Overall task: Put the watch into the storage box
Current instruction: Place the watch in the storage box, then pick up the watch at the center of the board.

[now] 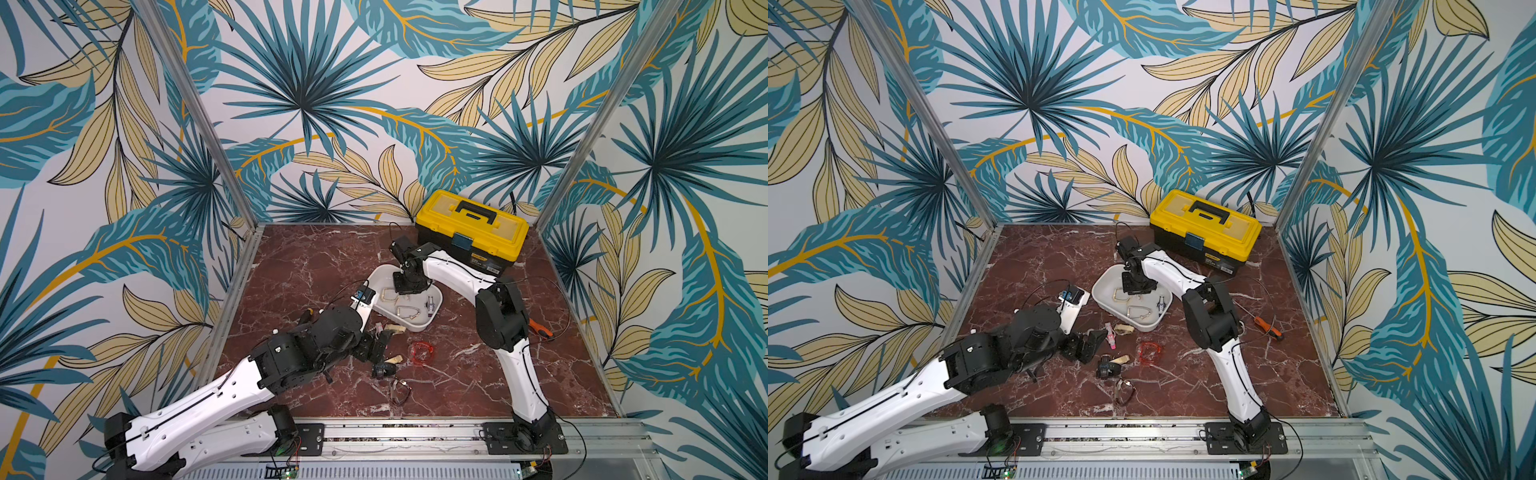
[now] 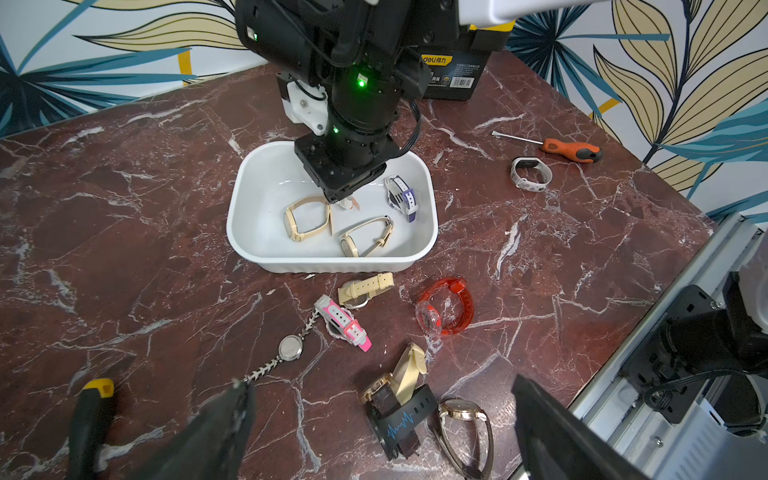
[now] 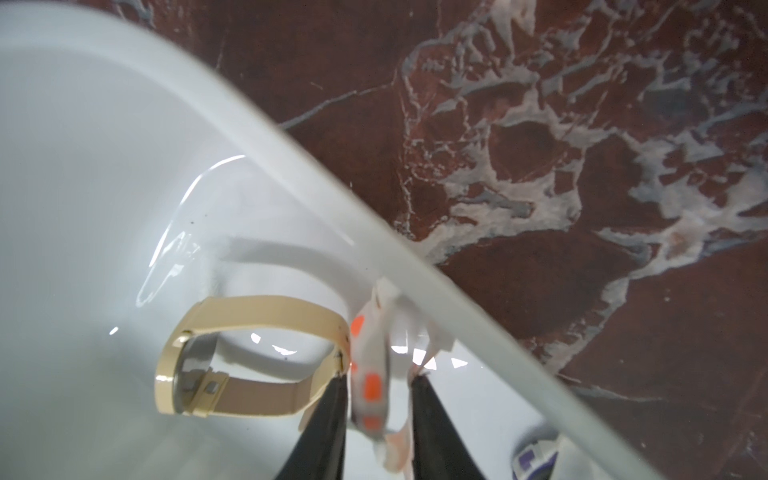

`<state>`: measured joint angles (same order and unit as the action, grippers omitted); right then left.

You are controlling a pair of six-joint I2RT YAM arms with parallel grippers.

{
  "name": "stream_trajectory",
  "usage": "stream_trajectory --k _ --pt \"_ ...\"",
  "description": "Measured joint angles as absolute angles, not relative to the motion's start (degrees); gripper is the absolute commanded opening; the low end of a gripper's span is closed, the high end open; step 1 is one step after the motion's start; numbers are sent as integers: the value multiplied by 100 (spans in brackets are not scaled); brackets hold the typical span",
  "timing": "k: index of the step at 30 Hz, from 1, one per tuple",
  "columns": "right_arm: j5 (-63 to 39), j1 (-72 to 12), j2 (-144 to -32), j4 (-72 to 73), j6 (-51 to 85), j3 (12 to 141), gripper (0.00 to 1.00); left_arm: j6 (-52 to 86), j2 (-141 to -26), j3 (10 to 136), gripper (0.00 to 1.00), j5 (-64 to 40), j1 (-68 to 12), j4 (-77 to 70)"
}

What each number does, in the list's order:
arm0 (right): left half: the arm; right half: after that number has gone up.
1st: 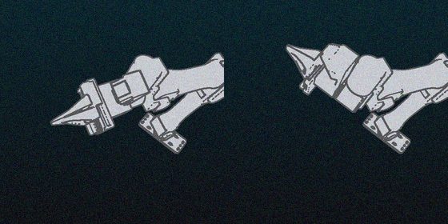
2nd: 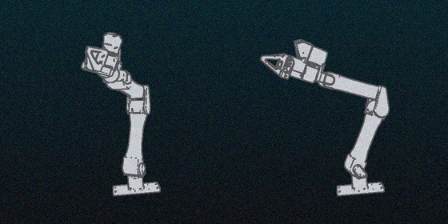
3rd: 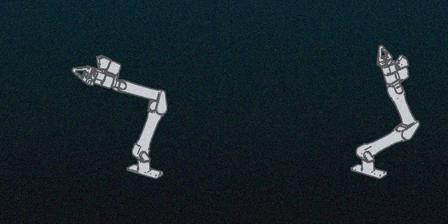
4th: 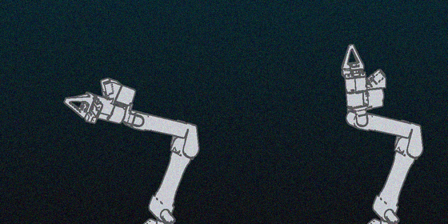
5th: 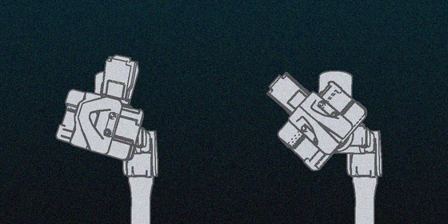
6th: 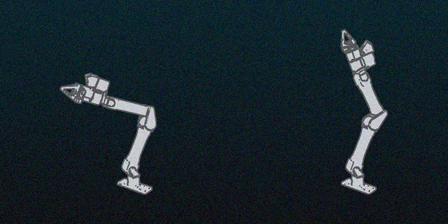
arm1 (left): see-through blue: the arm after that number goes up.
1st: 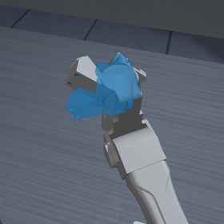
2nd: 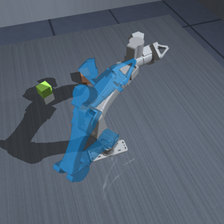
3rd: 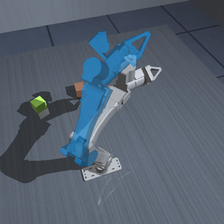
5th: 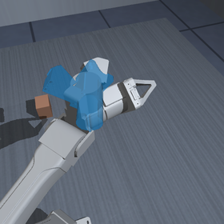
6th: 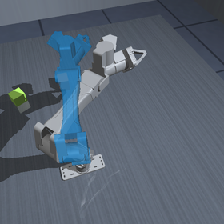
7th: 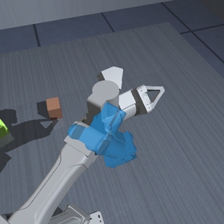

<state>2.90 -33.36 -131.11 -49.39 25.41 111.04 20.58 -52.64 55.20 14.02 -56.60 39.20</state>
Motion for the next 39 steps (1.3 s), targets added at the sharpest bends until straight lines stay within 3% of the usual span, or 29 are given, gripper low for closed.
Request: stream_trajectory --k 8,11,13,18,24,29,35,39 --pt "45 -3336 -12361 -4707 2552 10427 46 2141 -5264 5520 100 1343 -5660 3920" --pt "-32 -3336 -11520 -4589 2591 9961 51 2213 -5273 5522 100 1288 -5660 3922" --pt "-67 -3336 -10801 -4458 2630 9557 60 2287 -5325 5522 100 1269 -5660 3931" --pt "-191 -3330 -9098 -4038 2596 8495 62 2521 -5708 5520 100 1168 -5658 3990" --pt "-482 -3319 -8965 -3710 2742 7881 65 2716 -5815 5487 100 1087 -5621 3953" --pt "-617 -3319 -8197 -3726 2963 6973 67 2895 -6007 5481 100 982 -5343 3955" --pt "-1009 -3315 -6445 -3614 3288 5935 87 3205 -6248 5225 99 764 -4611 3981" --pt "-1347 -3334 -5352 -3583 3481 5153 92 3463 -6414 5085 94 631 -4213 3970"
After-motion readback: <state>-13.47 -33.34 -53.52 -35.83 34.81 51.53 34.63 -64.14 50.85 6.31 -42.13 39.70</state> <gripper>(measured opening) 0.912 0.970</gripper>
